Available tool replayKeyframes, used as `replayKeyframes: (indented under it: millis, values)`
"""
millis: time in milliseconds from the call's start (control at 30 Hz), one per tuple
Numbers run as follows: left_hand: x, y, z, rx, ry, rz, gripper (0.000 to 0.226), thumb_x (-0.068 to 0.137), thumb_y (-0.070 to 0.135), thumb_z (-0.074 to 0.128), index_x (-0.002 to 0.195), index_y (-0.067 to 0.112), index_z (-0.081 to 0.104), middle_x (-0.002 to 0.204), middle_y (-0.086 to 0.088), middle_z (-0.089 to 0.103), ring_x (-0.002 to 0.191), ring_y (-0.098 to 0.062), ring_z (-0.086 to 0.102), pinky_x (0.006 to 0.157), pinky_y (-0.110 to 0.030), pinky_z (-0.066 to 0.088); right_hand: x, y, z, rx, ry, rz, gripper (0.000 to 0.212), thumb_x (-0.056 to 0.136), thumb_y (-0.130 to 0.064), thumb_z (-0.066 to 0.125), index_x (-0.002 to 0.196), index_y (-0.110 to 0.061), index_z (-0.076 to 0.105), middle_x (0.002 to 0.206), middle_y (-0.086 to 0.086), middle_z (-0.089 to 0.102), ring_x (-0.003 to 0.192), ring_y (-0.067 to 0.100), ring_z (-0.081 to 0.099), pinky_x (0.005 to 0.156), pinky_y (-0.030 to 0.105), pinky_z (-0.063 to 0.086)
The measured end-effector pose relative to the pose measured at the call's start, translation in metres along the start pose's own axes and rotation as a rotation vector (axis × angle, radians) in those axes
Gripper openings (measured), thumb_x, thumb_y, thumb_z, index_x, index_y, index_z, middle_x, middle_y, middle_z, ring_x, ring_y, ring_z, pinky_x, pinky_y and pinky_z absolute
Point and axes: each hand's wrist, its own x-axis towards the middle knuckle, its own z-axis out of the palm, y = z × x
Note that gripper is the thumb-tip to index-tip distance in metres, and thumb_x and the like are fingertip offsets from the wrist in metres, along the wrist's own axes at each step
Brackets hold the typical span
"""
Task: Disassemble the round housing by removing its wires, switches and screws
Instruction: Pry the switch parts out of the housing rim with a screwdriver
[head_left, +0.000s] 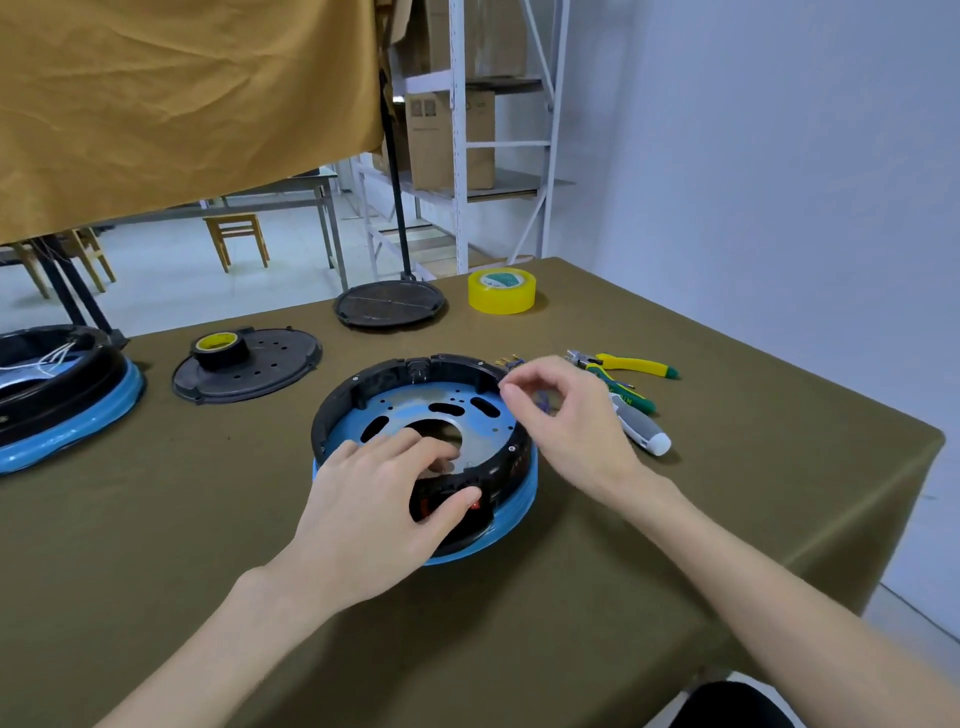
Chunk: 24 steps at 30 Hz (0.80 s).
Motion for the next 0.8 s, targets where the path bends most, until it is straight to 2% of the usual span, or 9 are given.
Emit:
replayKeyframes:
  millis: [67, 167, 233, 367, 433, 533, 667, 733, 800]
  values:
    - [0.004, 0.004, 0.000, -0.008, -0.031, 0.027, 0.053, 0.092, 0.070, 0.037, 0.123, 0.039, 0.066, 0.107, 0.024, 0.065, 0.089, 0.002, 0.058, 0.085, -0.023, 0.042, 0.012, 0.021, -0.016, -0.330, 0.171, 0.081, 0.008, 0.095, -0.018, 0.063, 0.093, -0.016, 0.070, 0.094, -0.001, 0.068, 0.091, 0.018, 0.063, 0.082, 0.035, 0.050]
    - [0.012, 0.011, 0.000, -0.022, -0.068, 0.023, 0.052, 0.091, 0.068, 0.035, 0.122, 0.040, 0.066, 0.104, 0.023, 0.067, 0.085, 0.001, 0.061, 0.077, -0.019, 0.044, 0.013, 0.050, -0.032, -1.115, -0.047, 0.381, 0.027, 0.092, -0.030, 0.058, 0.114, -0.013, 0.058, 0.116, 0.011, 0.060, 0.110, 0.034, 0.057, 0.093, 0.042, 0.042]
    - [0.014, 0.012, 0.002, -0.026, -0.070, 0.003, 0.056, 0.089, 0.071, 0.029, 0.121, 0.042, 0.064, 0.100, 0.024, 0.069, 0.088, 0.001, 0.064, 0.073, -0.020, 0.051, 0.006, 0.060, -0.033, -1.255, -0.168, 0.467, 0.037, 0.094, -0.036, 0.057, 0.121, -0.013, 0.049, 0.122, 0.012, 0.057, 0.114, 0.033, 0.057, 0.091, 0.041, 0.042]
    - [0.016, 0.010, 0.004, -0.030, -0.049, -0.031, 0.061, 0.087, 0.079, 0.026, 0.121, 0.044, 0.064, 0.101, 0.027, 0.071, 0.091, 0.005, 0.066, 0.069, -0.011, 0.046, 0.009, 0.063, -0.036, -1.109, -0.270, 0.506, 0.029, 0.104, -0.025, 0.048, 0.127, -0.008, 0.044, 0.129, 0.013, 0.056, 0.116, 0.034, 0.060, 0.079, 0.037, 0.044]
    - [0.016, 0.010, 0.004, -0.027, -0.049, -0.042, 0.062, 0.087, 0.079, 0.025, 0.116, 0.043, 0.067, 0.098, 0.027, 0.071, 0.089, 0.005, 0.065, 0.066, -0.007, 0.042, 0.011, 0.055, -0.042, -0.994, -0.324, 0.562, 0.019, 0.102, -0.019, 0.047, 0.116, -0.007, 0.052, 0.125, 0.015, 0.059, 0.112, 0.037, 0.062, 0.079, 0.036, 0.045]
    - [0.017, 0.010, 0.004, -0.003, -0.064, -0.051, 0.064, 0.087, 0.079, 0.023, 0.111, 0.042, 0.069, 0.093, 0.025, 0.070, 0.085, 0.002, 0.065, 0.066, -0.016, 0.051, 0.009, 0.036, -0.059, -0.718, -0.390, 0.686, 0.018, 0.094, -0.021, 0.048, 0.080, -0.011, 0.048, 0.093, 0.012, 0.063, 0.077, 0.028, 0.058, 0.059, 0.029, 0.038]
    - [0.016, 0.011, 0.004, 0.010, -0.060, -0.041, 0.060, 0.089, 0.078, 0.027, 0.110, 0.042, 0.070, 0.092, 0.023, 0.069, 0.083, 0.001, 0.065, 0.068, -0.022, 0.054, 0.001, 0.006, -0.084, -0.530, -0.432, 0.751, 0.022, 0.080, -0.030, 0.053, 0.067, -0.012, 0.052, 0.053, 0.004, 0.060, 0.054, 0.021, 0.053, 0.054, 0.025, 0.036]
    - [0.015, 0.011, 0.004, 0.004, -0.060, -0.035, 0.051, 0.093, 0.074, 0.037, 0.112, 0.041, 0.071, 0.094, 0.023, 0.070, 0.084, 0.001, 0.065, 0.069, -0.022, 0.055, -0.007, -0.006, -0.091, -0.444, -0.450, 0.710, 0.024, 0.078, -0.033, 0.052, 0.067, -0.011, 0.054, 0.052, 0.003, 0.062, 0.053, 0.019, 0.055, 0.057, 0.026, 0.038]
    - [0.014, 0.010, 0.004, -0.008, -0.055, -0.031, 0.043, 0.095, 0.070, 0.045, 0.118, 0.042, 0.069, 0.099, 0.025, 0.072, 0.090, 0.003, 0.067, 0.072, -0.020, 0.055, -0.017, -0.015, -0.091, -0.300, -0.474, 0.692, 0.027, 0.083, -0.030, 0.047, 0.085, -0.007, 0.059, 0.058, 0.007, 0.069, 0.050, 0.017, 0.063, 0.057, 0.025, 0.044]
